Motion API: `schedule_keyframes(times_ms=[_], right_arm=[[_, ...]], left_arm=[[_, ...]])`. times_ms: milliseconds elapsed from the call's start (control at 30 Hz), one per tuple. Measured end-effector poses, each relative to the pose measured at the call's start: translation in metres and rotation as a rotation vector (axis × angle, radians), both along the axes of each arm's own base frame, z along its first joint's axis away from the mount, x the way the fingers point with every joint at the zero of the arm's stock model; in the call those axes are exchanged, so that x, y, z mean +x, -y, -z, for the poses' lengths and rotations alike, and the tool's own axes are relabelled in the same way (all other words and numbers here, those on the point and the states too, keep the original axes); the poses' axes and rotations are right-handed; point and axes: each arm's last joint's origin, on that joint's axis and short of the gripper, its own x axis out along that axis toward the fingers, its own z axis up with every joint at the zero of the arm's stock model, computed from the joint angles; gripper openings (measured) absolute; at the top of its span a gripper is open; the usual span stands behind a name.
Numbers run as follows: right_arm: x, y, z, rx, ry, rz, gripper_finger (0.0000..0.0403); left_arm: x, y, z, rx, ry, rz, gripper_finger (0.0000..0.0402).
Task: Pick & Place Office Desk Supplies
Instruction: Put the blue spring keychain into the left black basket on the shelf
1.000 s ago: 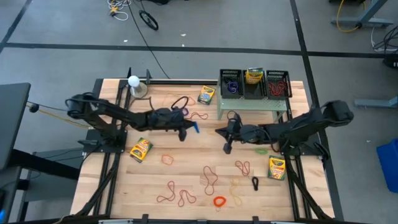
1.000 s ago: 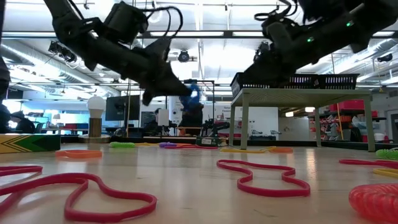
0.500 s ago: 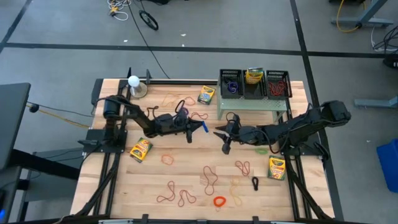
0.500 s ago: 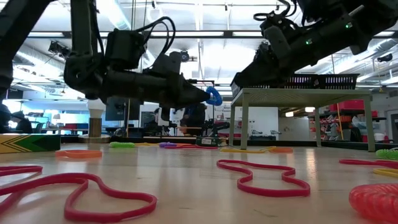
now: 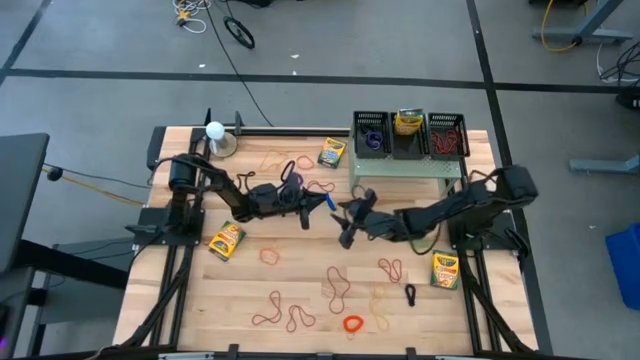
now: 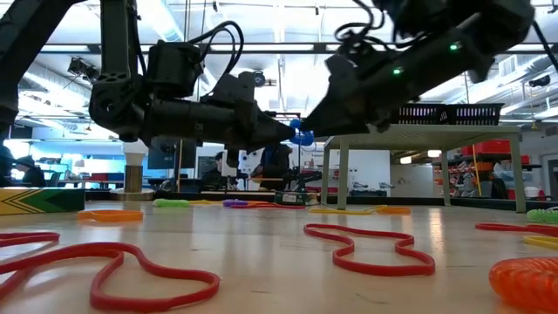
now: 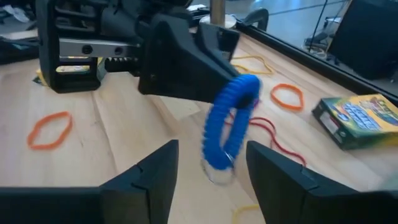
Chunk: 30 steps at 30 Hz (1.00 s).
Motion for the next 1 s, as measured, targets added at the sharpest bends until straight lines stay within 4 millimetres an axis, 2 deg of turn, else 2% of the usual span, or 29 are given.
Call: schedule_keyframes(times_ms=[100, 167, 333, 433, 567, 667, 833, 1000], right_arm=[[0.011, -0.002, 0.001, -0.02, -0.008, 0.008, 0.0192], [0.013, -0.002, 0.001, -0.032, -0.011, 0.025, 0.0173], [0.013, -0.001, 0.001, -0.051, -0.014, 0.047, 0.0079], [0.013, -0.003, 0.001, -0.062, -0.019, 0.038, 0.0026], [0.009, -0.007, -0.006, -0.092, -0.021, 0.044, 0.0033], [0.002, -0.007, -0.019, -0.08, -0.014, 0.046, 0.0043], [-0.015, -0.005, -0.055, -0.095, 0.039, 0.056, 0.0025], [-0.03, 0.01, -0.102, -0.174, 0.036, 0.119, 0.0027]], left_arm=[[0.0, 0.002, 0.0, 0.0, 0.002, 0.005, 0.0013], [0.001, 0.004, 0.0, 0.002, 0.002, 0.01, 0.0013], [0.001, 0.005, -0.001, 0.003, 0.007, 0.056, 0.0016], [0.001, 0.006, -0.001, 0.0, 0.007, 0.089, 0.0032], [-0.007, 0.004, -0.003, -0.013, 0.002, 0.117, 0.0073], [-0.022, 0.0, -0.008, -0.012, -0.003, 0.108, 0.0109], [-0.05, -0.006, -0.014, 0.03, -0.014, 0.076, 0.016], [-0.061, -0.005, -0.009, 0.154, -0.077, 0.085, 0.0175]])
